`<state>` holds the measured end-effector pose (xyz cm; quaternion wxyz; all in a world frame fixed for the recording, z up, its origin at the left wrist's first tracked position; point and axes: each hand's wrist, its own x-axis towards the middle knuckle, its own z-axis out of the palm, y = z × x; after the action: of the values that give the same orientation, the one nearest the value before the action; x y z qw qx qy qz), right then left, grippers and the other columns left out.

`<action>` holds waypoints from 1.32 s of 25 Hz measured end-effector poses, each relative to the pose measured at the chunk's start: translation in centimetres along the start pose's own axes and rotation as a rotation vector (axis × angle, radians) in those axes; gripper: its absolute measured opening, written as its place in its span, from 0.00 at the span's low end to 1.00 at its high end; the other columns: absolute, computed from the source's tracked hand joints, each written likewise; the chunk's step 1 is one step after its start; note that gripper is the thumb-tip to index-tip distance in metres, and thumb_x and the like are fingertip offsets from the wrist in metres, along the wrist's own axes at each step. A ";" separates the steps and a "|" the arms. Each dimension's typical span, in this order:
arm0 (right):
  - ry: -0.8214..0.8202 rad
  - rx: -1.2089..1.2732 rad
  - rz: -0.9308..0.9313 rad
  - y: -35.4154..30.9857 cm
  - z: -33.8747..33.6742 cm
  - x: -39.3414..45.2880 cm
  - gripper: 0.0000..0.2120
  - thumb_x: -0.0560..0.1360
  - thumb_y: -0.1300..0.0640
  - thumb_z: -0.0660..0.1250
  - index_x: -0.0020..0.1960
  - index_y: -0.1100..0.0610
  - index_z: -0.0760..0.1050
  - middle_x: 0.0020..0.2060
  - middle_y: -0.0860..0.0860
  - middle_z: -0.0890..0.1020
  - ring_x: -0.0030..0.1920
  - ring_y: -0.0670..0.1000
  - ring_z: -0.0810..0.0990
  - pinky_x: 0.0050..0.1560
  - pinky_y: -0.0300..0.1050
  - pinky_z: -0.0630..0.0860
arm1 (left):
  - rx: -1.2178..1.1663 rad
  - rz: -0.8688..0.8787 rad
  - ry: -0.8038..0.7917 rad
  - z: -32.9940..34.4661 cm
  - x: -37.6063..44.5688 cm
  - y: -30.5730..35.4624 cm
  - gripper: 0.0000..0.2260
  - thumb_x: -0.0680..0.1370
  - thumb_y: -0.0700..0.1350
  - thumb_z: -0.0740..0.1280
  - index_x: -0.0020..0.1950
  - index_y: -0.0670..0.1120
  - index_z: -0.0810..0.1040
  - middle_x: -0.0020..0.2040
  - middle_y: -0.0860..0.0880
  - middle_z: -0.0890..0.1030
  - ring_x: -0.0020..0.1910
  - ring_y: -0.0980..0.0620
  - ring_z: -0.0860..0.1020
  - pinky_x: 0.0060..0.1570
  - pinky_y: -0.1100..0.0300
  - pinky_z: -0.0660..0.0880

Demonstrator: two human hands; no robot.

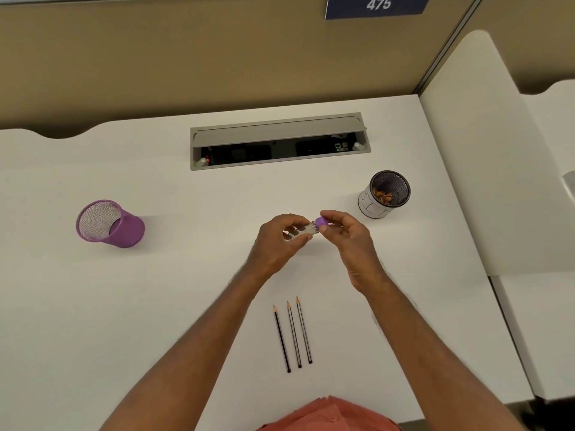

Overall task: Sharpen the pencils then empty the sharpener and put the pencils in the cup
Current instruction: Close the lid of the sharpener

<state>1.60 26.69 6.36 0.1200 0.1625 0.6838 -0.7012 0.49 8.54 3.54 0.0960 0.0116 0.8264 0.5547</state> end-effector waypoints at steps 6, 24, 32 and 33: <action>-0.060 -0.073 -0.055 0.1 -0.9 0.4 0.13 0.77 0.63 0.74 0.59 0.51 0.82 0.53 0.49 0.87 0.57 0.53 0.84 0.62 0.46 0.79 | 0.055 0.047 -0.003 -0.3 0.1 0.5 0.11 0.75 0.43 0.76 0.56 0.52 0.83 0.50 0.57 0.83 0.47 0.58 0.80 0.45 0.67 0.77; -0.098 -0.046 0.044 -0.2 -2.6 1.4 0.11 0.77 0.52 0.75 0.54 0.58 0.84 0.47 0.54 0.89 0.44 0.53 0.88 0.46 0.42 0.83 | 0.236 0.199 -0.024 -0.1 0.5 2.5 0.10 0.76 0.44 0.76 0.57 0.48 0.84 0.49 0.54 0.82 0.46 0.55 0.77 0.46 0.63 0.73; -0.083 -0.018 0.107 -0.4 -2.9 1.5 0.13 0.77 0.52 0.75 0.53 0.62 0.83 0.48 0.56 0.89 0.44 0.52 0.87 0.46 0.42 0.82 | 0.279 0.229 -0.020 0.1 0.6 2.8 0.10 0.76 0.44 0.76 0.57 0.47 0.84 0.50 0.52 0.84 0.49 0.52 0.79 0.50 0.54 0.77; -0.087 -0.006 0.112 -0.5 -2.9 1.5 0.13 0.77 0.53 0.75 0.54 0.63 0.83 0.48 0.56 0.89 0.44 0.52 0.87 0.47 0.41 0.83 | 0.283 0.234 -0.016 0.1 0.7 2.8 0.10 0.76 0.43 0.76 0.57 0.47 0.84 0.50 0.52 0.84 0.49 0.52 0.79 0.51 0.53 0.77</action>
<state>0.21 29.73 6.16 0.1892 0.1693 0.6698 -0.6978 -0.37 9.83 5.98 0.0349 0.1257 0.8884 0.4401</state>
